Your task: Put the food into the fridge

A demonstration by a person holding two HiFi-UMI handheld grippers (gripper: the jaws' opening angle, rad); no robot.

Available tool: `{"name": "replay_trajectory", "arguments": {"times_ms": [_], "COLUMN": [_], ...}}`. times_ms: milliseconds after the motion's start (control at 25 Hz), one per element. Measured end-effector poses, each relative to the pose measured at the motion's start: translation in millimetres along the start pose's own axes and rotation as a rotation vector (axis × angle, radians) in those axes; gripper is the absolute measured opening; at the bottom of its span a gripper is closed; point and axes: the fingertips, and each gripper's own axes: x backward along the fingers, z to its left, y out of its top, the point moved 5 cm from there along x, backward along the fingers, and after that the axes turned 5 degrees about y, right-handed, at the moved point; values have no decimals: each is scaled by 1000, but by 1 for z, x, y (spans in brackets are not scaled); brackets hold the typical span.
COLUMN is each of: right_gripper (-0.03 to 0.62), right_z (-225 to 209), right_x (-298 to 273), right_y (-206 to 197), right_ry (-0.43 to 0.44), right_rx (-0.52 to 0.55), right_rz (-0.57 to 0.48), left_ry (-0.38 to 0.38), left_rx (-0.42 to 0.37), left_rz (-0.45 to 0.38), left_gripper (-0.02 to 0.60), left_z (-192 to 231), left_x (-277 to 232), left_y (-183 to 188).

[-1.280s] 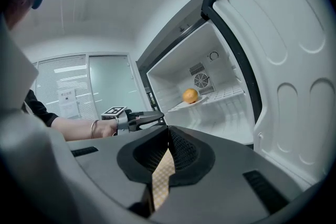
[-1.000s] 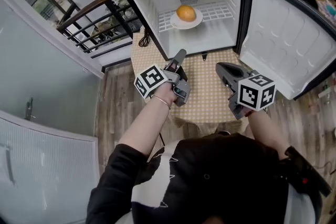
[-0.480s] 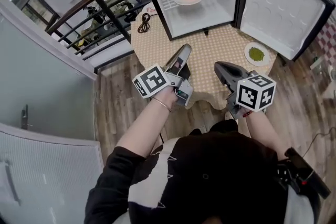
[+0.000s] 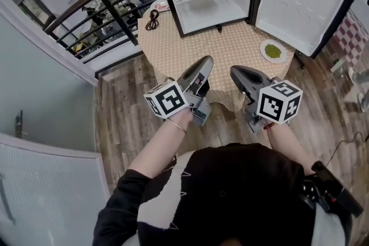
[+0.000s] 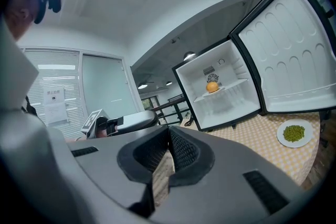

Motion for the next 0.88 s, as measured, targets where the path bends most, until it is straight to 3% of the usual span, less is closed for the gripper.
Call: {"name": "replay_trajectory", "arguments": {"times_ms": [320, 600, 880], "right_gripper": [17, 17, 17], "right_z": [0, -16, -35], "right_x": [47, 114, 175], "right_y": [-6, -24, -55], "right_ry": [29, 30, 10], "right_rx": [25, 40, 31], "right_rz": [71, 146, 167], "left_ry": [67, 175, 289], "left_rx": [-63, -319, -376], "left_rz": [55, 156, 207], "left_gripper": [12, 11, 12], "left_z": [-45, -87, -112], "left_x": [17, 29, 47], "left_y": [-64, -126, -194]}}
